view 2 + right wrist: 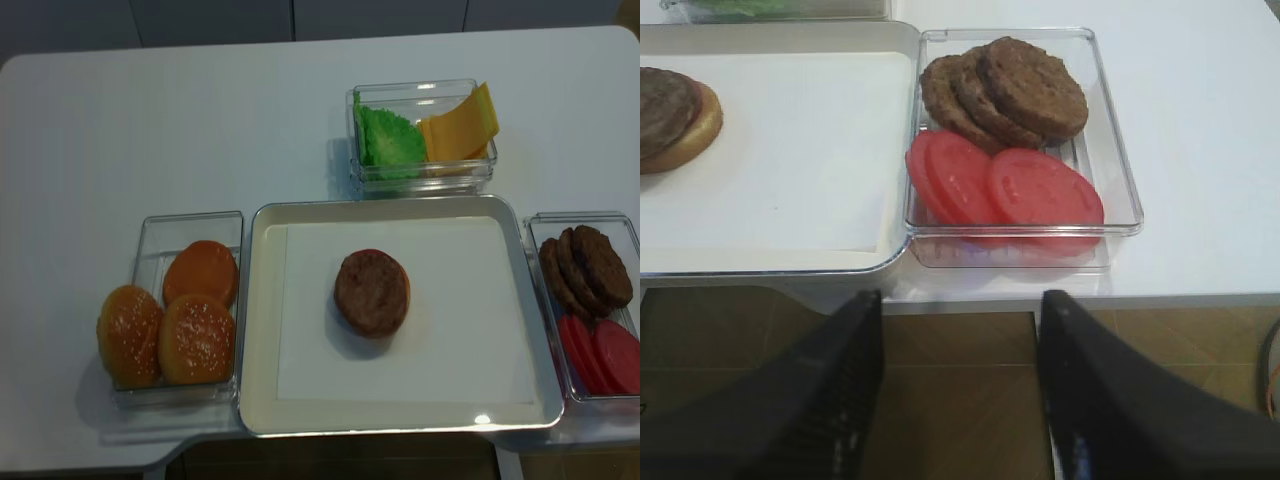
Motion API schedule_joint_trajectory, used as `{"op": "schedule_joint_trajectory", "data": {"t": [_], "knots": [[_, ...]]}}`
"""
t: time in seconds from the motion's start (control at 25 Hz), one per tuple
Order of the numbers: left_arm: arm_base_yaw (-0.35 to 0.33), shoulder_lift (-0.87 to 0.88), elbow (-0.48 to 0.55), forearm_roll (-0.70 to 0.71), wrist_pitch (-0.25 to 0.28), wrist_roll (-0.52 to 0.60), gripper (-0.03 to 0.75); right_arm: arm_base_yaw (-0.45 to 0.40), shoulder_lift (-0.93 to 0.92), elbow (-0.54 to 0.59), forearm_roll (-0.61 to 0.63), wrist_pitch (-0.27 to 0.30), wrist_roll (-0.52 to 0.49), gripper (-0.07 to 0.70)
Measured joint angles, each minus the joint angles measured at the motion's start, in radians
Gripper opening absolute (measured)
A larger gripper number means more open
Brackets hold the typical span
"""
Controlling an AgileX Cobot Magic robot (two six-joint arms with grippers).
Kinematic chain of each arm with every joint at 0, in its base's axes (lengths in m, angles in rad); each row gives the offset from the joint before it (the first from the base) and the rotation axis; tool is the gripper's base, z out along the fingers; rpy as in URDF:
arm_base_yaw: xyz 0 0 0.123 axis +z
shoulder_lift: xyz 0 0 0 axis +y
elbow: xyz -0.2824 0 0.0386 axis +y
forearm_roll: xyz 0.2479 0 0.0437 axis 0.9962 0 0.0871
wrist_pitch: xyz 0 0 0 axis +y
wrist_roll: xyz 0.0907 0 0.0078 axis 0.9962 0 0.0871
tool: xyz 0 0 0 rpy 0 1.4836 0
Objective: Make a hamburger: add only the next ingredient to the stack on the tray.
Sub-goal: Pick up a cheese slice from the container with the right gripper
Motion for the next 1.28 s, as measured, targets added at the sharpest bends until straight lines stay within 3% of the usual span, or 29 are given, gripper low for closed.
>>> {"op": "schedule_joint_trajectory", "data": {"t": [0.6,0.84,1.28], "knots": [[0.000,0.000,0.000,0.000,0.000,0.000,0.415,0.000,0.000,-0.002,0.003,-0.008,0.000,0.376],[0.000,0.000,0.000,0.000,0.000,0.000,0.415,0.000,0.026,-0.065,0.049,-0.085,0.093,0.376],[0.000,0.000,0.000,0.000,0.000,0.000,0.415,0.000,0.410,-0.153,0.169,-0.243,0.109,0.376]]}}
